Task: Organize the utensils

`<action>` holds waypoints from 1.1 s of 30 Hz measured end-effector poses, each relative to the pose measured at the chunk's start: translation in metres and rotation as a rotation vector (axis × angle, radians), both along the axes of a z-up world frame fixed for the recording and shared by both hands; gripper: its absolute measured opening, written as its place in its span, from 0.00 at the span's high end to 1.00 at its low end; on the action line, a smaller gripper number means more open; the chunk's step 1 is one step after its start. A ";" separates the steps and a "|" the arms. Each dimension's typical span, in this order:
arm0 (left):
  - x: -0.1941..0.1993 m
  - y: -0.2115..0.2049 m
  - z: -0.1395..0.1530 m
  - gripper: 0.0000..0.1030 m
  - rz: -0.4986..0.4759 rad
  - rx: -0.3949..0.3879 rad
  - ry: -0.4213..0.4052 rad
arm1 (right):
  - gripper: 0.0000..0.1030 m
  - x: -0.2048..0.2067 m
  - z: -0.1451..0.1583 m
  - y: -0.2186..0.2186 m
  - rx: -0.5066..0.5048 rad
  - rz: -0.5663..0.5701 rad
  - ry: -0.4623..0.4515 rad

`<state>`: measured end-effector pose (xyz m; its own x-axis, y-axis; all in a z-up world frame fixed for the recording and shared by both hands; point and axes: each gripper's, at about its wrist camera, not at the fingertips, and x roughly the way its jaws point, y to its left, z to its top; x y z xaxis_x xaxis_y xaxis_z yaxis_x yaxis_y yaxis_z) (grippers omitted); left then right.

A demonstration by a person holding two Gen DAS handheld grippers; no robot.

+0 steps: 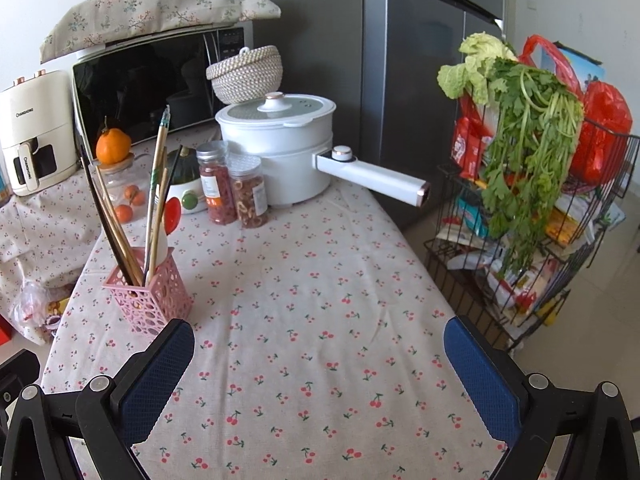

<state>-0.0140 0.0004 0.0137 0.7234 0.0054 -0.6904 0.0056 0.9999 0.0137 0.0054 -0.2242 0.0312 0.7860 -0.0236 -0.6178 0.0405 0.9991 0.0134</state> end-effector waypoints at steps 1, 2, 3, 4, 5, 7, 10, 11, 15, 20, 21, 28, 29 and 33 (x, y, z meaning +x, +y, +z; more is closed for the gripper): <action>0.001 -0.001 -0.001 0.01 -0.003 -0.002 0.004 | 0.00 0.001 -0.002 0.000 -0.004 -0.002 0.007; 0.003 -0.003 -0.002 0.00 -0.007 -0.004 0.008 | 0.00 0.003 -0.003 -0.001 -0.007 -0.002 0.012; 0.004 -0.004 -0.002 0.00 -0.010 -0.006 0.010 | 0.00 0.003 -0.004 0.000 -0.009 -0.001 0.017; 0.004 -0.005 -0.003 0.01 -0.013 -0.005 0.011 | 0.00 0.004 -0.005 0.001 -0.012 0.001 0.021; 0.005 -0.007 -0.003 0.00 -0.015 -0.002 0.011 | 0.00 0.005 -0.006 0.001 -0.014 0.004 0.025; 0.006 -0.009 -0.004 0.00 -0.018 0.006 0.012 | 0.00 0.005 -0.007 0.003 -0.017 0.013 0.027; 0.007 -0.011 -0.006 0.00 -0.018 0.008 0.017 | 0.00 0.005 -0.007 0.005 -0.019 0.022 0.028; 0.008 -0.010 -0.006 0.00 -0.017 0.008 0.019 | 0.00 0.005 -0.007 0.005 -0.018 0.024 0.029; 0.007 -0.010 -0.007 0.00 -0.009 0.012 0.016 | 0.00 0.005 -0.007 0.005 -0.013 0.024 0.028; 0.007 -0.008 -0.006 0.00 -0.001 0.010 0.013 | 0.00 0.005 -0.008 0.005 -0.011 0.020 0.031; 0.007 -0.008 -0.006 0.00 -0.001 0.007 0.014 | 0.00 0.005 -0.008 0.005 -0.011 0.020 0.032; 0.007 -0.008 -0.006 0.00 0.004 0.000 0.018 | 0.00 0.008 -0.011 0.006 -0.011 0.013 0.042; 0.007 -0.008 -0.006 0.00 0.005 -0.001 0.019 | 0.00 0.009 -0.011 0.007 -0.011 0.014 0.045; 0.009 -0.008 -0.010 0.00 0.003 -0.004 0.034 | 0.00 0.009 -0.012 0.009 -0.012 0.018 0.046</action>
<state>-0.0049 -0.0075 0.0041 0.6994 0.0045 -0.7148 0.0035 0.9999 0.0097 0.0147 -0.2153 0.0195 0.7569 -0.0171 -0.6533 0.0228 0.9997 0.0003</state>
